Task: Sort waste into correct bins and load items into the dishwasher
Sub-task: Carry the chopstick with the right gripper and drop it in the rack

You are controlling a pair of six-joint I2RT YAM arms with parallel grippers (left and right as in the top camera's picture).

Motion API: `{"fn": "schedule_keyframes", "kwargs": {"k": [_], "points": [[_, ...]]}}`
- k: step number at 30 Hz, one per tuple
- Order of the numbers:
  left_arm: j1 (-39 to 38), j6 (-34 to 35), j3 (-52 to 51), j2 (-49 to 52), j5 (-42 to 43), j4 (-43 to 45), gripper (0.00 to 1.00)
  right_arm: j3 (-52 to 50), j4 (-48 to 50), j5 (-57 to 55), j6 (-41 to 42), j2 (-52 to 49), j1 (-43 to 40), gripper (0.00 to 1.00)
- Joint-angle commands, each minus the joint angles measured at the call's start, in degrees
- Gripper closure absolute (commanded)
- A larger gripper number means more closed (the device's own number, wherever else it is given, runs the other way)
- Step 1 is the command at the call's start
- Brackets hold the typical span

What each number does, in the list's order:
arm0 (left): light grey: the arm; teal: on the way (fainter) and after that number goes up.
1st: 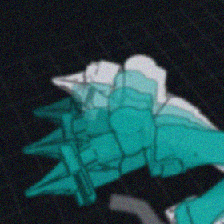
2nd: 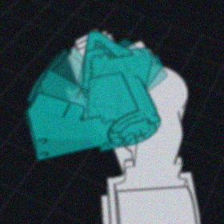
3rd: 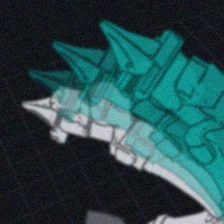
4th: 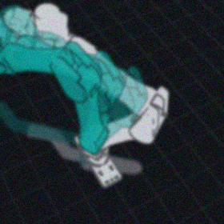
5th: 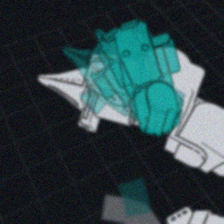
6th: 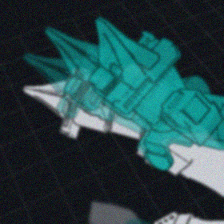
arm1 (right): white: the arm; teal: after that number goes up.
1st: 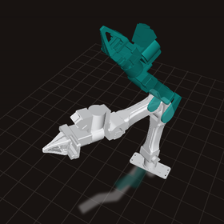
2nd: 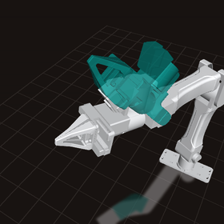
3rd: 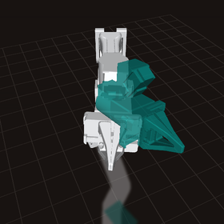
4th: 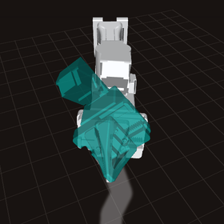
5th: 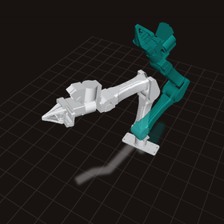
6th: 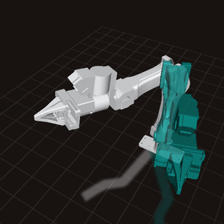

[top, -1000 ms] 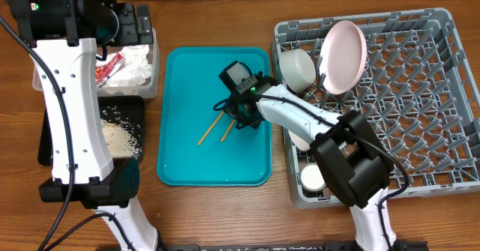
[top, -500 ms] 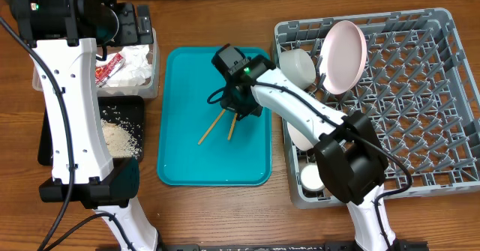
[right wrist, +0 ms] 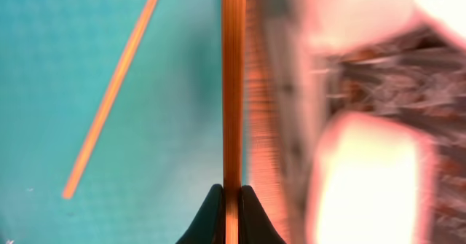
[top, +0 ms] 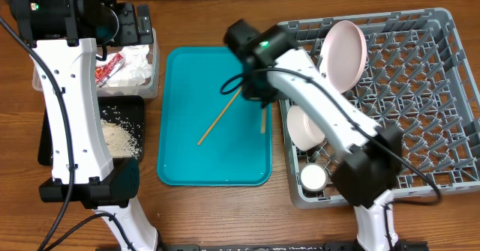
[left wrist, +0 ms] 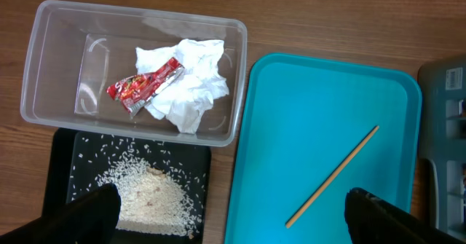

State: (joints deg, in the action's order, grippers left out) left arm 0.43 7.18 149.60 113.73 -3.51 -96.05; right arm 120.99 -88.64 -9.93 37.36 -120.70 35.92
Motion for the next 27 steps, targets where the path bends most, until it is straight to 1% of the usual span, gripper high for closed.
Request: {"fn": "schedule_keyframes", "kwargs": {"k": [1, 3, 5, 11, 15, 23, 24, 25, 27], "points": [[0.3, 0.6, 0.5, -0.6, -0.5, 0.1, 0.00, 2.3, -2.9, -8.1, -5.1, 8.7, -0.9, 0.96], [0.3, 0.6, 0.5, -0.6, -0.5, 0.1, 0.00, 2.3, -5.0, -8.9, -9.0, 12.2, -1.2, 0.96], [0.3, 0.6, 0.5, -0.6, -0.5, 0.1, 0.00, 2.3, -8.0, -11.6, -10.8, 15.0, -1.9, 0.96], [0.3, 0.6, 0.5, -0.6, -0.5, 0.1, 0.00, -1.4, -8.4, -11.0, -17.3, 18.6, -6.2, 0.96], [0.3, 0.6, 0.5, -0.6, -0.5, 0.1, 0.00, -7.2, -8.4, -10.5, -19.9, 19.3, -10.4, 0.96], [0.3, 0.6, 0.5, -0.6, -0.5, 0.1, 0.00, -22.9, -7.4, -10.3, -21.1, 19.5, -16.8, 0.95], [0.3, 0.6, 0.5, -0.6, -0.5, 0.1, 0.00, -25.7, -6.4, -9.4, -21.1, 19.5, -17.7, 0.85], [0.3, 0.6, 0.5, -0.6, -0.5, 0.1, 0.00, -27.0, -5.9, -9.2, -21.1, 19.5, -18.0, 0.65], [0.3, 0.6, 0.5, -0.6, -0.5, 0.1, 0.00, -27.8, -5.2, -8.9, -21.1, 19.5, -18.2, 0.57]]}}
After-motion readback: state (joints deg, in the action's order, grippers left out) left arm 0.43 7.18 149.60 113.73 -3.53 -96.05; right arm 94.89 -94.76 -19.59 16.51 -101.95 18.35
